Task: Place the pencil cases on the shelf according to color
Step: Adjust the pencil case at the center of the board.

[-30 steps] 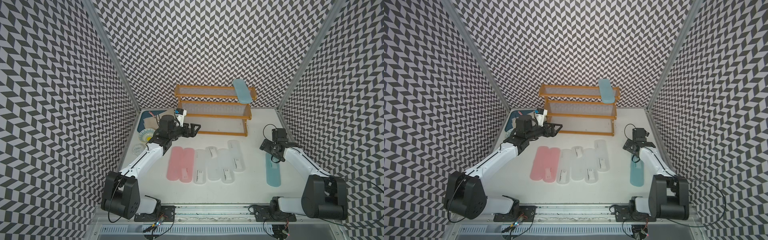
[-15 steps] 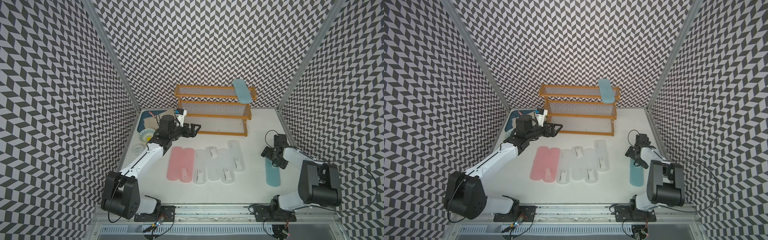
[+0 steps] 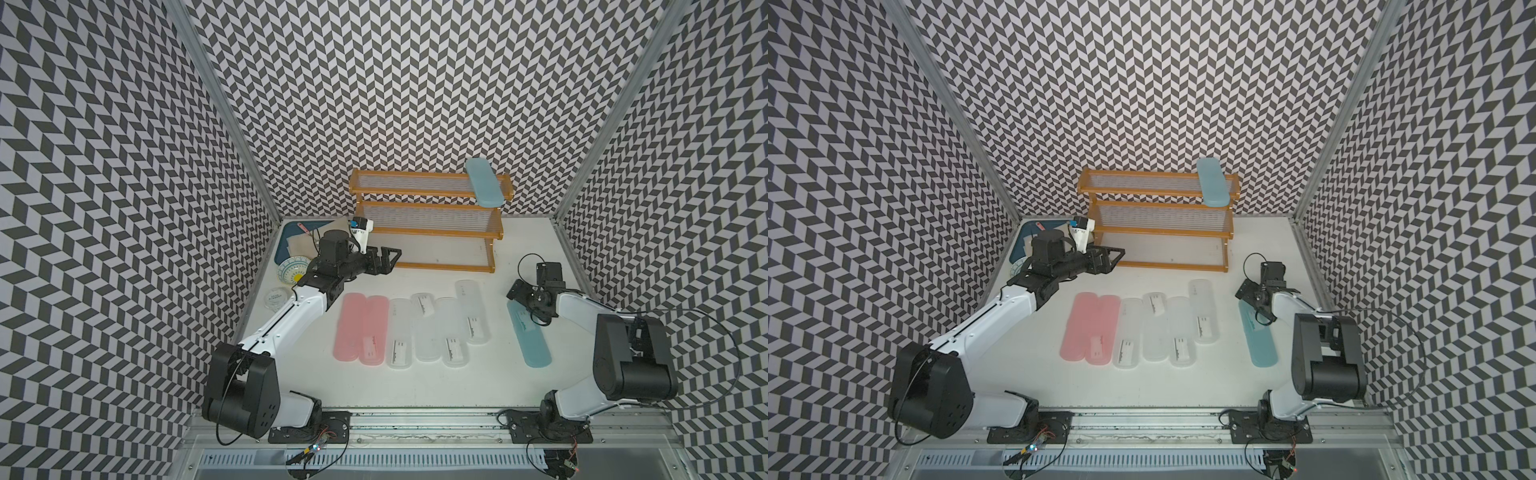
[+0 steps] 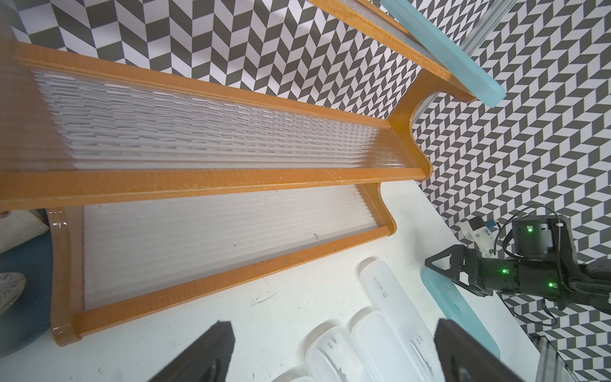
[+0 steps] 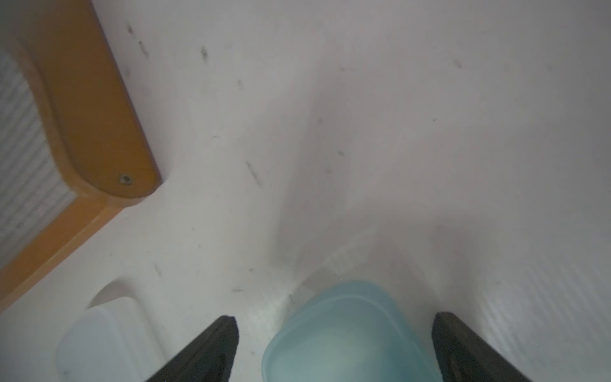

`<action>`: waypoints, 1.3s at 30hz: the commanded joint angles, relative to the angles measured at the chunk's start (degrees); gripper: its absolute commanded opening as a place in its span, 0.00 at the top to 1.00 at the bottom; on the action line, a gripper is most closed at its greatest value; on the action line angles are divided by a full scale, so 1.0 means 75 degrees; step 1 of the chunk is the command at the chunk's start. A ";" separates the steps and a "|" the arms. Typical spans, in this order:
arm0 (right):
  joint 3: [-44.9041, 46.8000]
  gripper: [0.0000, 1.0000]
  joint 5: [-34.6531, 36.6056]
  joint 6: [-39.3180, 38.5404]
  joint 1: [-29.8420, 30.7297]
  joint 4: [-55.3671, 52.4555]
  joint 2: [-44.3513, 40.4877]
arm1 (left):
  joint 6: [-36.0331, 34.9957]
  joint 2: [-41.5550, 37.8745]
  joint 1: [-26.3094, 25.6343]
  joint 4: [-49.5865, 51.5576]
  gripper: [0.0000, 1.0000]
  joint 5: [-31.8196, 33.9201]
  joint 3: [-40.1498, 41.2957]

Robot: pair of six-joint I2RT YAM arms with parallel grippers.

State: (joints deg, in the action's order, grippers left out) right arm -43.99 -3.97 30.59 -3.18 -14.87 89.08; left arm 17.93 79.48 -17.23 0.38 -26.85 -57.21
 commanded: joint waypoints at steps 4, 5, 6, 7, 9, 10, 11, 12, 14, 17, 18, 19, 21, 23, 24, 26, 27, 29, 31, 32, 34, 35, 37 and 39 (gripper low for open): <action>-0.0269 0.03 0.0893 0.0026 0.0436 -0.1308 -0.0236 | -0.0129 -0.0093 -0.0034 0.0056 0.01 0.0209 -0.0109; -0.0276 0.02 0.1196 -0.0003 0.0508 -0.1509 -0.0369 | -0.0131 -0.0123 -0.0045 0.0026 0.00 0.0224 -0.0075; -0.0250 0.01 0.1462 -0.0001 0.0615 -0.1681 -0.0533 | -0.0138 -0.0154 -0.0055 -0.0016 0.00 0.0228 -0.0049; -0.0213 0.00 0.1649 -0.0015 0.0740 -0.1772 -0.0641 | -0.0136 -0.0185 -0.0063 -0.0043 0.00 0.0237 -0.0028; -0.0128 0.00 0.1895 0.0023 0.1049 -0.1916 -0.0767 | -0.0130 -0.0223 -0.0087 -0.0071 0.00 0.0252 -0.0007; -0.0075 0.00 0.2028 0.0122 0.1221 -0.1972 -0.0779 | -0.0120 -0.0226 -0.0093 -0.0083 0.00 0.0232 -0.0023; -0.0006 0.00 0.2001 0.0173 0.1337 -0.1967 -0.0757 | -0.0129 -0.0249 -0.0098 -0.0108 0.00 0.0204 -0.0013; 0.0087 0.00 0.1920 0.0226 0.1414 -0.1924 -0.0733 | -0.0112 -0.0279 -0.0107 -0.0153 0.00 0.0188 0.0019; 0.0274 0.00 0.1819 0.0306 0.1518 -0.1826 -0.0737 | -0.0079 -0.0331 -0.0110 -0.0275 0.00 0.0161 0.0077; 0.0501 0.00 0.1849 0.0323 0.1526 -0.1741 -0.0770 | -0.0085 -0.0390 -0.0142 -0.0292 0.00 0.0146 0.0137; 0.0543 0.00 0.1907 0.0328 0.1526 -0.1729 -0.0748 | -0.0115 -0.0410 -0.0171 -0.0281 0.00 0.0147 0.0141; 0.0565 0.00 0.1923 0.0339 0.1526 -0.1719 -0.0703 | -0.0128 -0.0415 -0.0195 -0.0260 0.01 0.0187 0.0148; 0.0567 0.01 0.1955 0.0288 0.1515 -0.1677 -0.0553 | -0.0175 -0.0453 -0.0253 -0.0220 0.00 0.0225 0.0138; 0.0496 0.00 0.1980 0.0224 0.1481 -0.1618 -0.0339 | -0.0227 -0.0496 -0.0321 -0.0182 0.00 0.0277 0.0151; 0.0439 0.01 0.1985 0.0171 0.1459 -0.1581 -0.0198 | -0.0246 -0.0515 -0.0370 -0.0163 0.00 0.0326 0.0146; 0.0294 0.00 0.1959 0.0090 0.1423 -0.1468 0.0072 | -0.0309 -0.0561 -0.0453 -0.0116 0.00 0.0412 0.0151; 0.0205 0.00 0.1912 0.0069 0.1410 -0.1403 0.0218 | -0.0348 -0.0577 -0.0498 -0.0099 0.00 0.0459 0.0141; 0.0019 0.00 0.1806 0.0018 0.1406 -0.1272 0.0508 | -0.0393 -0.0602 -0.0561 -0.0096 0.00 0.0505 0.0147; -0.0242 0.01 0.1787 -0.0047 0.1374 -0.1159 0.0871 | -0.0410 -0.0602 -0.0594 -0.0072 0.00 0.0510 0.0138; -0.0389 0.01 0.1785 -0.0094 0.1329 -0.1152 0.1046 | -0.0410 -0.0597 -0.0597 -0.0053 0.00 0.0524 0.0131; -0.0765 0.02 0.1772 -0.0231 0.1165 -0.1198 0.1392 | -0.0411 -0.0578 -0.0593 -0.0041 0.00 0.0532 0.0100; -0.0952 0.02 0.1748 -0.0288 0.1099 -0.1226 0.1504 | -0.0411 -0.0572 -0.0590 -0.0032 0.00 0.0542 0.0097; -0.1322 0.02 0.1739 -0.0406 0.0953 -0.1357 0.1614 | -0.0407 -0.0547 -0.0597 -0.0022 0.00 0.0533 0.0078; -0.1601 0.02 0.1768 -0.0470 0.0914 -0.1597 0.1524 | -0.0381 -0.0515 -0.0597 0.0001 0.00 0.0515 0.0046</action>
State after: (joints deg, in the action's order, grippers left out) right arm -54.76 11.11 28.05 4.49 -23.29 99.20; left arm 15.90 76.38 -21.41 0.12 -23.40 -56.66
